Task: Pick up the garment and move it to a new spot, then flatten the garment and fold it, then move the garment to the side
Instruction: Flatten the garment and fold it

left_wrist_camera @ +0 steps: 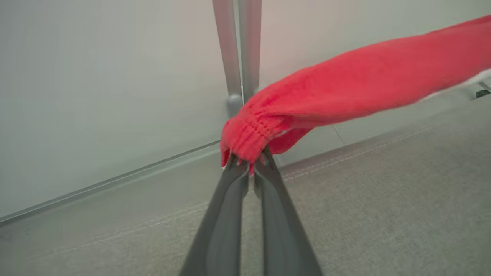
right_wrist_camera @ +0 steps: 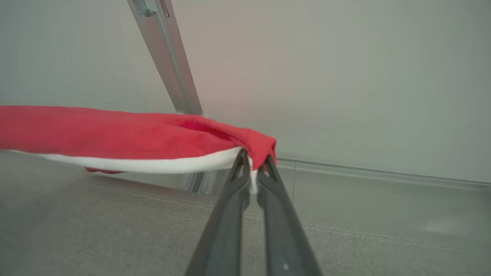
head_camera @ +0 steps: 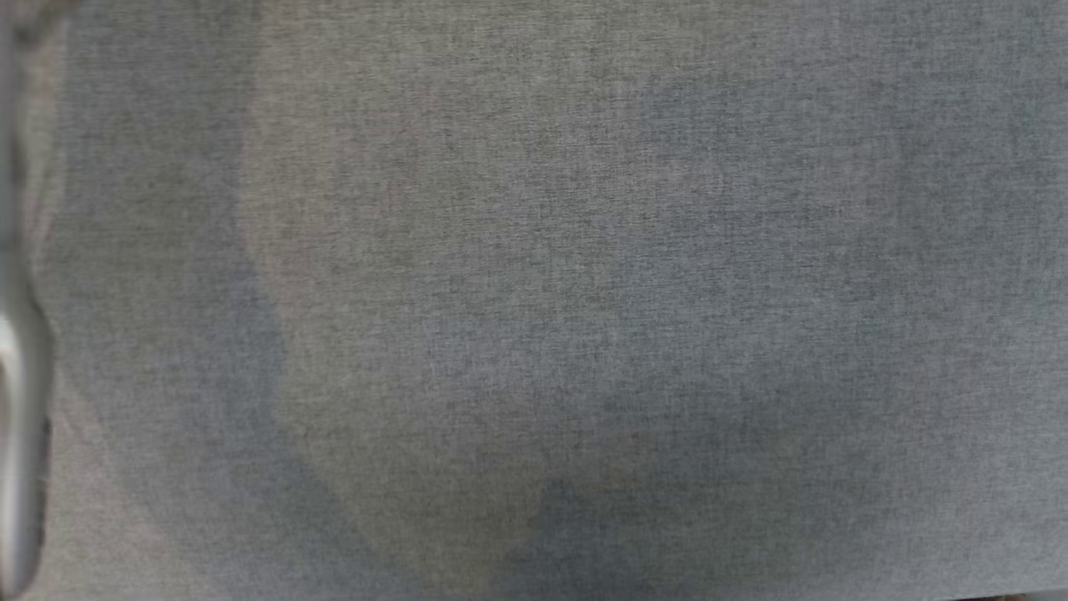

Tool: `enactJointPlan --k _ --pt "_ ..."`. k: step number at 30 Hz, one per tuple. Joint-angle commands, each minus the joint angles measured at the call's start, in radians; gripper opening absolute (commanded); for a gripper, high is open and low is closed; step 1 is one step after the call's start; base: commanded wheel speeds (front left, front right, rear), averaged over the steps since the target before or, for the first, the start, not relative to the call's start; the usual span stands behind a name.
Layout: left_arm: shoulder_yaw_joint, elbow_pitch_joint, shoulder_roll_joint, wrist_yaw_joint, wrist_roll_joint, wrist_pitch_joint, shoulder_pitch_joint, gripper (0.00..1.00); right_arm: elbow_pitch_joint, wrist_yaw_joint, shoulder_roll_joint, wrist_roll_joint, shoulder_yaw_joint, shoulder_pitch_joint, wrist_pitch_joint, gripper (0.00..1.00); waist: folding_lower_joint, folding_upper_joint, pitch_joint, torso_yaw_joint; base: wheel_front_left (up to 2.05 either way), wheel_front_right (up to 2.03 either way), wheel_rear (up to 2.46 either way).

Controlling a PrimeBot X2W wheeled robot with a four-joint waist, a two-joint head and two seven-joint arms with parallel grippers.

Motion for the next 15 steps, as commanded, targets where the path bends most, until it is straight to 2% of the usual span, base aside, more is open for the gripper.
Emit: enactJointPlan --k 1,5,8,12,15 --pt "-0.026 -0.018 0.012 -0.005 -0.027 -0.016 0.036 0.0 -0.018 -0.001 -0.024 0.022 -0.003 0.056 -0.014 0.0 -0.0004 0.0 -0.002 -0.013 0.0 0.0 0.0" --pt "-0.151 -0.09 0.052 -0.004 -0.103 -0.055 0.203 0.0 -0.06 -0.001 -0.101 0.08 0.017 0.245 -0.047 0.0 -0.0004 0.0 -0.067 -0.003 0.0 0.0 0.0" --pt "-0.233 -0.177 0.084 -0.004 -0.17 -0.081 0.335 0.0 -0.135 -0.001 -0.156 0.128 0.028 0.436 -0.063 0.0 -0.0004 0.0 -0.159 0.021 0.0 0.0 0.0" --pt "-0.296 -0.268 0.139 -0.004 -0.212 -0.093 0.541 0.0 -0.271 -0.001 -0.166 0.17 0.014 0.714 -0.055 0.0 -0.0004 0.0 -0.3 0.027 0.0 0.0 0.0" --pt "-0.323 -0.333 0.168 0.028 -0.23 -0.093 0.705 0.0 -0.369 -0.001 -0.154 0.202 -0.004 0.916 -0.042 0.0 -0.0004 0.0 -0.398 0.023 0.0 0.0 0.0"
